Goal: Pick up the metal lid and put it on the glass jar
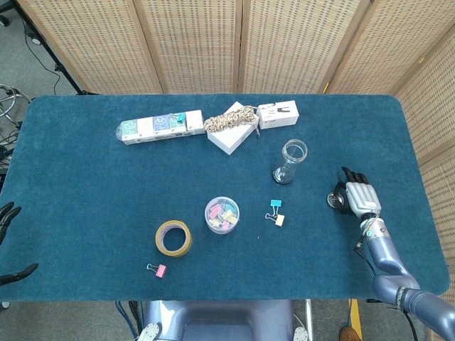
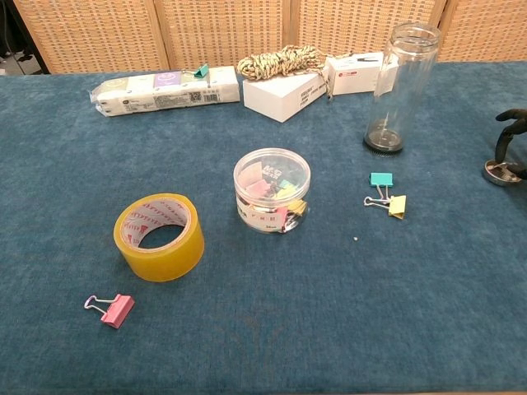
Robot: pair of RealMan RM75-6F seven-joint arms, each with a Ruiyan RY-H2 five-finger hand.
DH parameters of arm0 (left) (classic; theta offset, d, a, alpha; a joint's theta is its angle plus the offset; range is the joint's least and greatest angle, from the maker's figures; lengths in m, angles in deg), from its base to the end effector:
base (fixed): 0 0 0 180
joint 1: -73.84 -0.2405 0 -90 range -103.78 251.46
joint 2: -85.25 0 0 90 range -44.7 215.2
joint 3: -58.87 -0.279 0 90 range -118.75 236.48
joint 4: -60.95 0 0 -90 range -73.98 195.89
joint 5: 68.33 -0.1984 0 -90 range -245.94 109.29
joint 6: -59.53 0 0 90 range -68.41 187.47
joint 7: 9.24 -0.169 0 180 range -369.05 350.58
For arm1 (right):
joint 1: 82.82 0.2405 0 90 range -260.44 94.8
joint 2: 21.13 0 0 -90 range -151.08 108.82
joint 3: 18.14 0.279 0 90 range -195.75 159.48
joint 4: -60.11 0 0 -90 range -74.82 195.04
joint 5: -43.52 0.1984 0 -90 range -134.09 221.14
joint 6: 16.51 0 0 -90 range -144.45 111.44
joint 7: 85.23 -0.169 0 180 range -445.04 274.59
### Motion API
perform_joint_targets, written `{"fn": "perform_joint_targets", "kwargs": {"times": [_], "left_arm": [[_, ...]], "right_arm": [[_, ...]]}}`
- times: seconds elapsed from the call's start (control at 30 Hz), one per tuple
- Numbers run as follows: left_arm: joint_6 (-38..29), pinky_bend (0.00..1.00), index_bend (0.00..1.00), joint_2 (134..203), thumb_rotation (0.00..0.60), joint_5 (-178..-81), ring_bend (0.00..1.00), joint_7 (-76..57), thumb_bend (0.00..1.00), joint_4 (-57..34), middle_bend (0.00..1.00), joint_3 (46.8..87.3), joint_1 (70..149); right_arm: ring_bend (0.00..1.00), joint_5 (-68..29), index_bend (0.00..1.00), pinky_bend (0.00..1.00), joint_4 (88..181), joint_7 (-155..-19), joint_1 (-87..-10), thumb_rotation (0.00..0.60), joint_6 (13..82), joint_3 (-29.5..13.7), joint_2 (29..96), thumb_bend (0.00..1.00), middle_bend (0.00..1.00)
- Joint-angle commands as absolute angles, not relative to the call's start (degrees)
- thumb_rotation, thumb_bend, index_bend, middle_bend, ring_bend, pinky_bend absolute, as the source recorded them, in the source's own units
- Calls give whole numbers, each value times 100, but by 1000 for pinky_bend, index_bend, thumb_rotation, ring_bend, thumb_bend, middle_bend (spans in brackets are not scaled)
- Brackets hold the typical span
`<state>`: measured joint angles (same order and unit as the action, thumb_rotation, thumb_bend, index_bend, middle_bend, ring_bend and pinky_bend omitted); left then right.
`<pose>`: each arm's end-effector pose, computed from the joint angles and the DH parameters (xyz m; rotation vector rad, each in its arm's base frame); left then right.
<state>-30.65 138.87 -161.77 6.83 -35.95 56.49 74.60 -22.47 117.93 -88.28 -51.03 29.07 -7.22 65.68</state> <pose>-0.3151 0.1646 0.2232 -1.3865 -1.0501 -1.0433 -0.3443 -0.3947 0.0514 1.5071 -1.1589 0.6777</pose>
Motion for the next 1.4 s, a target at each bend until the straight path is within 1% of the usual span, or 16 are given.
{"fn": "perform_joint_targets", "kwargs": {"times": [0.03, 0.4, 0.53, 0.63, 0.77, 0.9, 1.23, 1.4], "left_arm": [[-3065, 0, 0, 13889, 600, -16173, 0, 681, 90, -3594, 0, 5649, 7458], [-2990, 0, 0, 13896, 600, -16122, 0, 640, 89, -3624, 0, 5664, 7483], [-3009, 0, 0, 13899, 600, -16122, 0, 666, 89, -3631, 0, 5671, 7477], [-3019, 0, 0, 13904, 600, -16113, 0, 663, 89, -3625, 0, 5677, 7471], [-3015, 0, 0, 13906, 600, -16125, 0, 664, 89, -3628, 0, 5673, 7472], [-2994, 0, 0, 13914, 600, -16128, 0, 633, 89, -3633, 0, 5670, 7480], [-3015, 0, 0, 13943, 600, -16192, 0, 532, 89, -3656, 0, 5648, 7469], [-3064, 0, 0, 13935, 600, -16242, 0, 565, 89, -3646, 0, 5627, 7445]], "right_arm": [[0, -2262, 480, 0, 11725, -8872, -5104, 600, 2929, -720, 6615, 485, 0], [0, -2285, 544, 0, 11496, -8952, -5098, 600, 2885, -742, 6716, 508, 0], [0, -2265, 572, 0, 11432, -8917, -5108, 600, 2899, -744, 6764, 562, 0], [0, -2257, 610, 0, 11414, -8890, -5125, 600, 2947, -739, 6799, 572, 0], [0, -2276, 645, 0, 11454, -8942, -5150, 600, 3013, -720, 6801, 616, 0], [0, -2297, 657, 0, 11532, -8988, -5167, 600, 3080, -690, 6756, 620, 0], [0, -2393, 662, 0, 12110, -9009, -5306, 600, 3468, -599, 6290, 629, 0], [0, -2425, 665, 0, 12622, -8991, -5430, 600, 3742, -514, 5818, 630, 0]]}}
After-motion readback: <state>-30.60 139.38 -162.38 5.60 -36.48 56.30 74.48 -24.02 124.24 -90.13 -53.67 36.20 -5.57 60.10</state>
